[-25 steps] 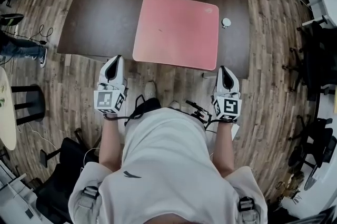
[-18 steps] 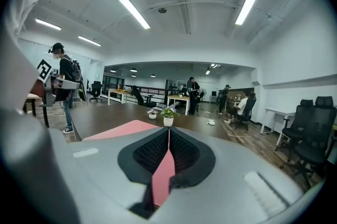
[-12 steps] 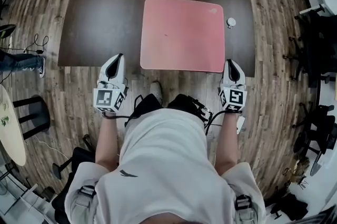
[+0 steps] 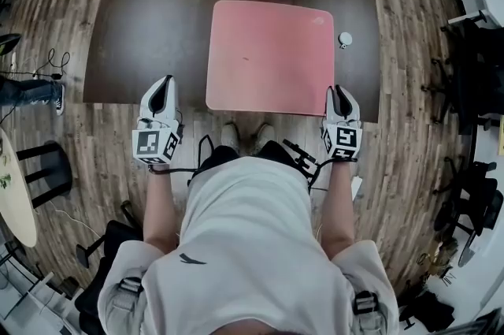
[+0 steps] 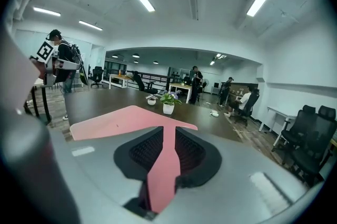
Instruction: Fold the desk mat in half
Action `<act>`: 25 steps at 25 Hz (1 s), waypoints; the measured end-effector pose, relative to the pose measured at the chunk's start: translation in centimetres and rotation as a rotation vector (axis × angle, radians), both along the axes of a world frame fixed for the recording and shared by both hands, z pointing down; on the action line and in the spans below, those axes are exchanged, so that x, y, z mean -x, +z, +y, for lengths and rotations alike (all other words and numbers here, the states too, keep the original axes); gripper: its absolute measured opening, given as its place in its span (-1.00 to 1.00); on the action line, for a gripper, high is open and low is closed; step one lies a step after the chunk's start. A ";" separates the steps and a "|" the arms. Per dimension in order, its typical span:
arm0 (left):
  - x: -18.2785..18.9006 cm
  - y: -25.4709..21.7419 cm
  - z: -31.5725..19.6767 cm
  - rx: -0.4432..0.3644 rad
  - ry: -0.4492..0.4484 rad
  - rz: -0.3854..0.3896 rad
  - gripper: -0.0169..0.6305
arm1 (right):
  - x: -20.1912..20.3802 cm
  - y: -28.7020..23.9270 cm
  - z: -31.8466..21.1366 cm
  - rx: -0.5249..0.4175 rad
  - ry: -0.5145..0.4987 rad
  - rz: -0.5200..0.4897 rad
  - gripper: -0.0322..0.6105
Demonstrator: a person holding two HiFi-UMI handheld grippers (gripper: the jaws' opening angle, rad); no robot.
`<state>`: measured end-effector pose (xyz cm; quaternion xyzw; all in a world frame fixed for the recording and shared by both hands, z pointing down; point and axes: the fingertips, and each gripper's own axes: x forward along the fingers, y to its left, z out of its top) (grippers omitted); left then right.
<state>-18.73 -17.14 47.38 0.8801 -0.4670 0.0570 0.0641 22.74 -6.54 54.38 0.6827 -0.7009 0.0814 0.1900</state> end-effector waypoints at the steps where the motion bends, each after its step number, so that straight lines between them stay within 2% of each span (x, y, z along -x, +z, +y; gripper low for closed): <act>1: -0.2 0.2 -0.1 0.003 -0.008 0.004 -0.92 | -0.5 0.2 -0.2 0.003 0.005 -0.007 -0.65; 4: -1.0 0.8 -0.5 0.006 -0.017 0.000 -0.92 | -1.8 1.2 -0.8 0.023 0.022 -0.031 -0.58; 6: -1.5 0.8 -0.6 0.003 -0.018 -0.008 -0.92 | -2.3 2.8 -1.1 0.075 0.018 -0.051 -0.43; 13: -2.0 1.2 -0.2 0.015 -0.037 -0.026 -0.93 | -4.3 10.7 -1.7 0.364 0.028 -0.151 -0.06; 17: -2.6 1.6 0.2 0.025 -0.058 -0.030 -0.92 | -4.7 14.0 -1.9 0.495 0.000 -0.220 0.04; 22: -2.9 1.5 0.5 0.025 -0.061 -0.043 -0.92 | -4.7 16.0 -2.6 0.581 0.015 -0.257 0.25; 25: -2.7 1.6 0.6 0.026 -0.067 -0.046 -0.92 | -4.7 16.3 -2.8 0.606 0.022 -0.220 0.24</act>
